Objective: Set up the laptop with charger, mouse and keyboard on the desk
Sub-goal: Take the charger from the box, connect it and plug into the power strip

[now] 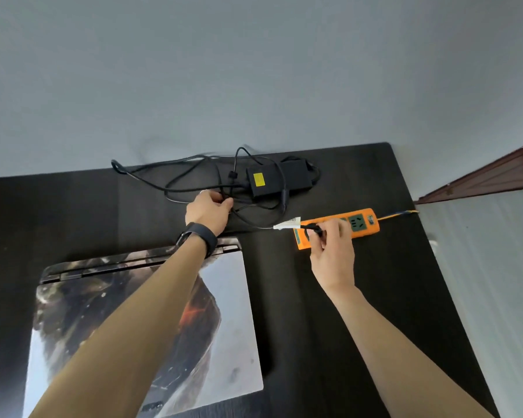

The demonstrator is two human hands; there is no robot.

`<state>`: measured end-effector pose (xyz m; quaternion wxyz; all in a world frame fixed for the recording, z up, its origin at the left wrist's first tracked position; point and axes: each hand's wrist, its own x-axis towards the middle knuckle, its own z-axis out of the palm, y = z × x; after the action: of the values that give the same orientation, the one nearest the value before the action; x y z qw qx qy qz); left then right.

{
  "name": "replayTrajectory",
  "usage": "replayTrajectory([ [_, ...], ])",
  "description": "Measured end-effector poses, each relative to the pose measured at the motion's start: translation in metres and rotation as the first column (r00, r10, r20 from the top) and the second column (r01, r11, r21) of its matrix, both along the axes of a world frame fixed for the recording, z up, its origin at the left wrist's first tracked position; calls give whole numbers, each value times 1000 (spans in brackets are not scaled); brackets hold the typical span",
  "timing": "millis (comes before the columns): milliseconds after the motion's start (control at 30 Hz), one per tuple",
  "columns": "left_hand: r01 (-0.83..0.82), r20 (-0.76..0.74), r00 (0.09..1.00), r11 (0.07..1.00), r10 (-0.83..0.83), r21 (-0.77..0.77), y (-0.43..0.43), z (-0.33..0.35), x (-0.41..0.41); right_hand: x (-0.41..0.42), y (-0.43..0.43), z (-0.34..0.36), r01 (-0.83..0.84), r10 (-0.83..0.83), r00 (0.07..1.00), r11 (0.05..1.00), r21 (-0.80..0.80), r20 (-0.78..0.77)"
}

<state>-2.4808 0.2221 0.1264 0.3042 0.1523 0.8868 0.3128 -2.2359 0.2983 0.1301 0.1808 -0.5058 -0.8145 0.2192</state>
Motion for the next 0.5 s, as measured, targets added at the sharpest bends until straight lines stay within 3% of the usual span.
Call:
replayTrajectory([
  [133,111,-247,960,988,-135,-111,-31,15,18,1,4,9,-1,4,997,999,-38,77],
  [233,198,-492,849,979,-193,-43,-52,16,27,-3,2,12,17,-12,991,999,-42,130],
  [333,199,-666,702,967,-254,-159,-66,13,26,-12,-5,11,107,-99,986,992,-60,133],
  [400,191,-657,688,950,-308,-245,-66,12,24,-16,-9,11,147,-138,982,987,-67,125],
  [500,223,-449,793,882,-412,-415,-56,6,17,-18,-11,9,169,-160,980,983,-70,116],
])
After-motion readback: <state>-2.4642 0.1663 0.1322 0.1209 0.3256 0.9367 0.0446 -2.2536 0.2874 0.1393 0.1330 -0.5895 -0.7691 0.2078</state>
